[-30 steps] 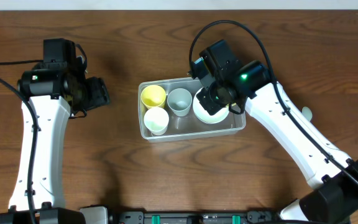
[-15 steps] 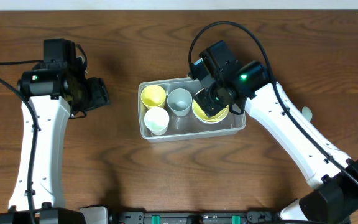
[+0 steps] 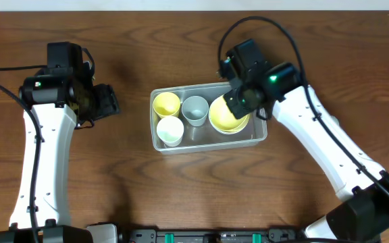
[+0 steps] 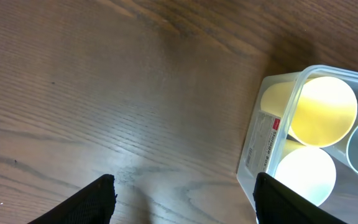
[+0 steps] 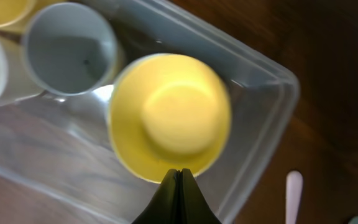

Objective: Pack container
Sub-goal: 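Stack the yellow bowl onto the white bowl in the container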

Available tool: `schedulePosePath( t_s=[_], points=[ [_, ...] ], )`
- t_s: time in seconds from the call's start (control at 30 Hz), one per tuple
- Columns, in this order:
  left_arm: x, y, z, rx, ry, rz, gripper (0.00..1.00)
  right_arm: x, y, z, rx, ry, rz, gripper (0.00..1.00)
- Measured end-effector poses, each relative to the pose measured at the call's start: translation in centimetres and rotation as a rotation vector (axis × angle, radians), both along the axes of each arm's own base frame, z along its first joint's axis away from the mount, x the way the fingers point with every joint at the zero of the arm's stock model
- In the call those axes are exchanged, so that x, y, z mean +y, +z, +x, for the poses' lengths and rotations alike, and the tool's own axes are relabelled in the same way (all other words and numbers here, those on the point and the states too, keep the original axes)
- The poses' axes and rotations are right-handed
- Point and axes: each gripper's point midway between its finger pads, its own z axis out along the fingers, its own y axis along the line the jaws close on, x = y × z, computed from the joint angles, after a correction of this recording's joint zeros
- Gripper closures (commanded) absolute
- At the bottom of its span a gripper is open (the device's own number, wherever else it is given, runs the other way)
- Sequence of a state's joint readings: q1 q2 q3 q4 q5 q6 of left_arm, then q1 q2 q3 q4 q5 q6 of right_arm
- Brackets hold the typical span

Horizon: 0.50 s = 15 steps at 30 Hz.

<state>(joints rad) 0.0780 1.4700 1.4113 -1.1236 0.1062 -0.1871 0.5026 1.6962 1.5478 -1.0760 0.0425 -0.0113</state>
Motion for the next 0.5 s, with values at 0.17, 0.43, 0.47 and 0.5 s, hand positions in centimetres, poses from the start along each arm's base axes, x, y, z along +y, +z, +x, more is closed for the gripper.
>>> schedulePosePath(
  t_s=[0.17, 0.43, 0.47, 0.5],
  points=[
    [0.0, 0.0, 0.0, 0.000, 0.000, 0.000, 0.28, -1.4, -2.9, 0.0, 0.065, -0.036, -0.037, 0.99],
    [0.0, 0.0, 0.0, 0.001, 0.000, 0.000, 0.28, -2.4, -8.7, -1.8, 0.211, -0.043, -0.112, 0.99],
    [0.0, 0.0, 0.0, 0.001, 0.000, 0.000, 0.28, -2.4, -9.0, -1.9, 0.218, -0.045, -0.115, 0.99],
    [0.0, 0.0, 0.0, 0.001, 0.000, 0.000, 0.28, -2.4, -9.2, -2.0, 0.222, -0.048, -0.116, 0.99]
  ],
)
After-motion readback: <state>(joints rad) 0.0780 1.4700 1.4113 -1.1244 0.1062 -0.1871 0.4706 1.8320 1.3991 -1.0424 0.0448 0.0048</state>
